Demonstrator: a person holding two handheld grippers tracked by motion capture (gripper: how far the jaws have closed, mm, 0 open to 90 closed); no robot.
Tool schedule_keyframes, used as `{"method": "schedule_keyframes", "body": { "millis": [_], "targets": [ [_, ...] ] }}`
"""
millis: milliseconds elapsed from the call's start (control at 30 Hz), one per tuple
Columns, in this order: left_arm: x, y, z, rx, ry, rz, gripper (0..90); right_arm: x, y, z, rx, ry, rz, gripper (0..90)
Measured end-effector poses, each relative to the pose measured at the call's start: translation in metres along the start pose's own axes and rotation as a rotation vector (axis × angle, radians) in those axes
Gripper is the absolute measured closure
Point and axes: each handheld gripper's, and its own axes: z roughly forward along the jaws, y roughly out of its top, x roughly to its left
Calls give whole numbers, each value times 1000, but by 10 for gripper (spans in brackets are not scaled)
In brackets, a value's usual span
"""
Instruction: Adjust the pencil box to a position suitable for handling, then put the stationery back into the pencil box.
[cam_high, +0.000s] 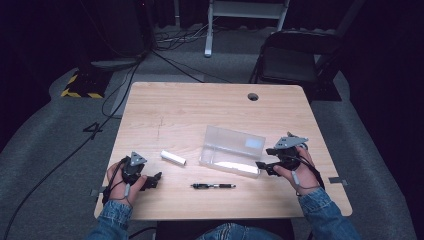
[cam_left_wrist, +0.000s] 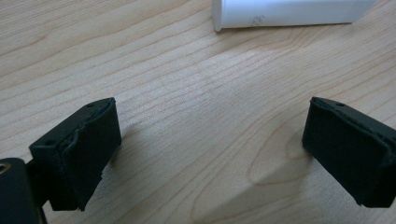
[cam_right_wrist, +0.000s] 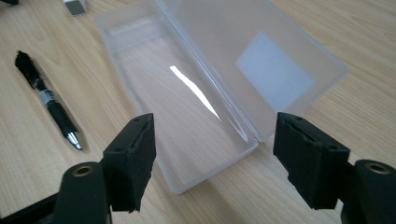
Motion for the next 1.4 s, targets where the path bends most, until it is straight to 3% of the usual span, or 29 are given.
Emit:
{"method": "schedule_keyframes", "body": {
  "millis": [267,500,800,900,1100,1400],
  "targets": [
    [0,0,0,0,1,1,48,18,10,-2,-24,37,-46,311],
    [0,0,0,0,0,1,48,37,18,-3,-62,98,-64,319],
    [0,0,1,-1,2,-1,45,54,17,11,-58,158,-94,237],
    [0,0,1,-1,2,-1,45,62,15,19,-39,211,-122,285],
    [0,1,1,-1,2,-1,45,73,15,29,-15,233,-147,366],
    [0,1,1,0,1,-1,43,84,10,51,53,262,-237,531]
  ]
}}
